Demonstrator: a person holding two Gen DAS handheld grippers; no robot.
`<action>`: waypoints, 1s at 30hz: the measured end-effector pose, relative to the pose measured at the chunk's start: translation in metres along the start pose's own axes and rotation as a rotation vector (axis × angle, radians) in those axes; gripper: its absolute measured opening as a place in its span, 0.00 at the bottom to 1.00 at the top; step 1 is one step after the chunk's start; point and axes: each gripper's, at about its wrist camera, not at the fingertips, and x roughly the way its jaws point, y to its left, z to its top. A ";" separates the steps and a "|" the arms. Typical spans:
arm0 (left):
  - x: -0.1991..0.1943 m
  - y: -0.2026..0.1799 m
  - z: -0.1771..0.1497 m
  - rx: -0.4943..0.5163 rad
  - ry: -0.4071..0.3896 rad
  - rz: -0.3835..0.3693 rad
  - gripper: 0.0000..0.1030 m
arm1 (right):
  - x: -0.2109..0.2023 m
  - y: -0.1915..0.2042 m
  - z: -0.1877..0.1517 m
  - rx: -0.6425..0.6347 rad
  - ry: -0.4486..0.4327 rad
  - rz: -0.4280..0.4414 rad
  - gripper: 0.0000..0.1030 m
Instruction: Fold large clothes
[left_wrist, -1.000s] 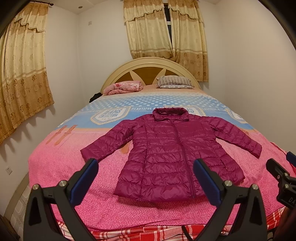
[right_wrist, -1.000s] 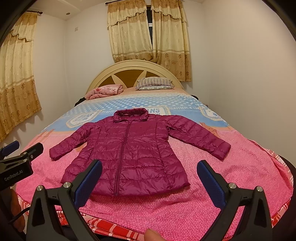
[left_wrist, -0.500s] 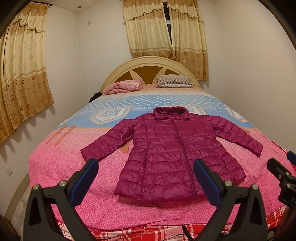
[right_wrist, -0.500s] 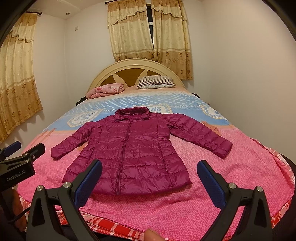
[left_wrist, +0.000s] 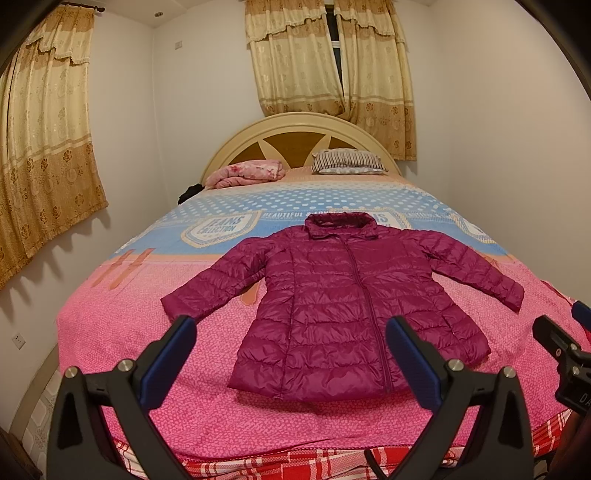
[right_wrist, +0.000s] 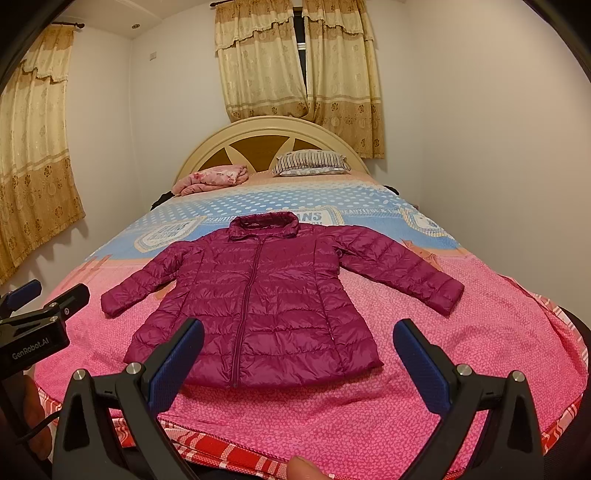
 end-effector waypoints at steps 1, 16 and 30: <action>0.000 0.000 0.000 -0.002 0.001 0.000 1.00 | -0.001 0.000 0.000 -0.001 -0.002 -0.002 0.99; 0.002 0.002 -0.002 0.000 0.006 -0.003 1.00 | 0.001 0.001 0.001 -0.003 0.007 -0.001 0.99; 0.002 0.001 -0.002 0.000 0.006 -0.003 1.00 | 0.004 -0.002 0.001 0.001 0.021 0.008 0.99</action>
